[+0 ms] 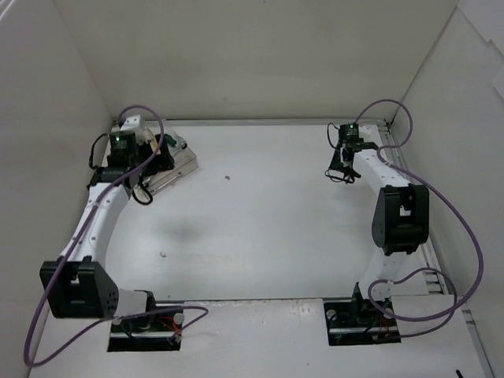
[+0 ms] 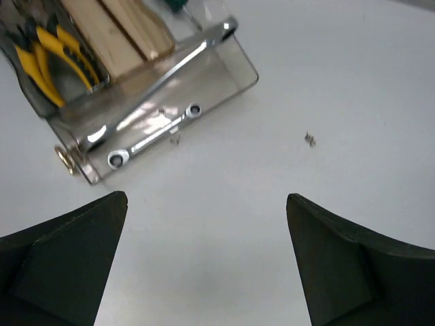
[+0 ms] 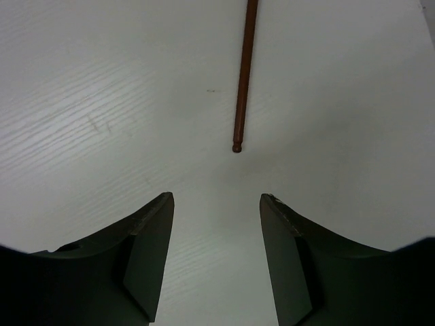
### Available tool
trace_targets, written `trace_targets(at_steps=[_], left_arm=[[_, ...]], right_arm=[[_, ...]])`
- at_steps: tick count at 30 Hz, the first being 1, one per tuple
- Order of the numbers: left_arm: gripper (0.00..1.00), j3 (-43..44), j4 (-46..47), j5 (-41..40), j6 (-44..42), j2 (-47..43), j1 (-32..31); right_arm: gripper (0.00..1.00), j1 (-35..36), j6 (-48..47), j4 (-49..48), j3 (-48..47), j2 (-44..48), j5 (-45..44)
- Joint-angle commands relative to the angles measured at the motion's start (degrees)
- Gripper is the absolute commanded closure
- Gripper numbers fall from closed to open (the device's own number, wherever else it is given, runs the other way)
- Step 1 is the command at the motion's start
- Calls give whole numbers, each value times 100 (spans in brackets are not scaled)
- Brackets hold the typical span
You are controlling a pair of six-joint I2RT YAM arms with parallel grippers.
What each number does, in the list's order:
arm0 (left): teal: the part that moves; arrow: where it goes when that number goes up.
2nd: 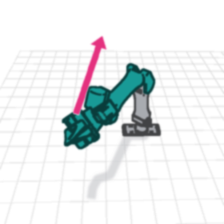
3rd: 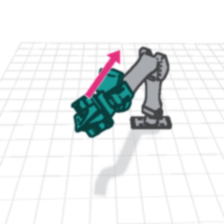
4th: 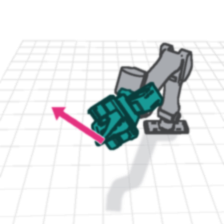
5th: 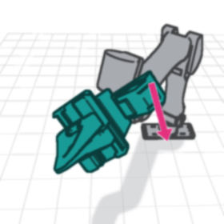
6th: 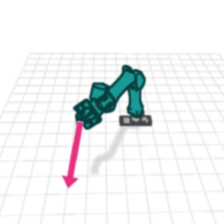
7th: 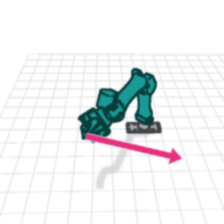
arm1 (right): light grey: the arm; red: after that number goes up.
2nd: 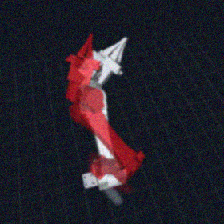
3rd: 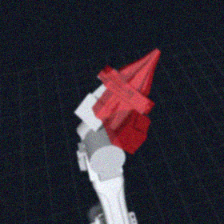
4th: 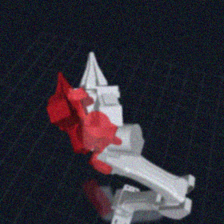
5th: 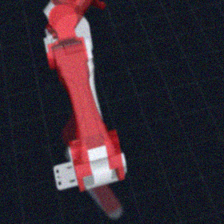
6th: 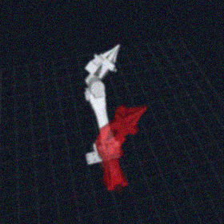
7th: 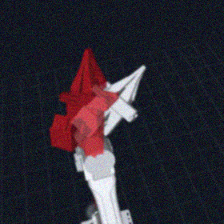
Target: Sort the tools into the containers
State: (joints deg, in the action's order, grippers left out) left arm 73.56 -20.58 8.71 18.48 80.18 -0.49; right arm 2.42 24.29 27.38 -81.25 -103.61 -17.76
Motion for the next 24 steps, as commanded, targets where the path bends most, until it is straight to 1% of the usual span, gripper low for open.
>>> trace_targets(at_steps=[1, 2, 3, 4, 5, 9, 11, 13, 16, 22, 23, 24], left_arm=[[0, -595, -305, -62, 322, -766, -187], [0, -710, -376, -71, 349, -915, -345], [0, -842, -429, -80, 375, -1265, -407], [0, -1061, -534, -89, 384, -1434, -460], [0, -1185, -587, -97, 419, -1618, -548], [0, -1896, -684, -97, 472, -2592, -610], [0, -2108, -693, -98, 499, -2980, -610], [0, -2319, -754, -106, 525, -3157, -662], [0, -2443, -842, -106, 543, -3325, -663], [0, -2417, -983, -185, 464, -3211, -663], [0, -2399, -1027, -194, 429, -3202, -663], [0, -2390, -1027, -212, 411, -3193, -663]], right_arm=[[50, -452, 225, -39, -575, -254, -44], [50, -487, 199, -48, -741, -369, -9], [50, -575, 199, -39, -830, -475, 9], [50, -619, 164, -5, -909, -693, 61], [51, -663, 146, 5, -1075, -791, 227], [53, -813, -21, 188, -1550, -1475, 466], [54, -865, -117, 277, -1823, -1809, 536], [55, -918, -179, 382, -2016, -1986, 607], [59, -997, -232, 426, -2166, -2233, 721], [64, -1120, -337, 523, -2281, -2497, 861], [68, -1147, -381, 541, -2281, -2541, 905], [69, -1138, -469, 602, -2307, -2567, 958]])
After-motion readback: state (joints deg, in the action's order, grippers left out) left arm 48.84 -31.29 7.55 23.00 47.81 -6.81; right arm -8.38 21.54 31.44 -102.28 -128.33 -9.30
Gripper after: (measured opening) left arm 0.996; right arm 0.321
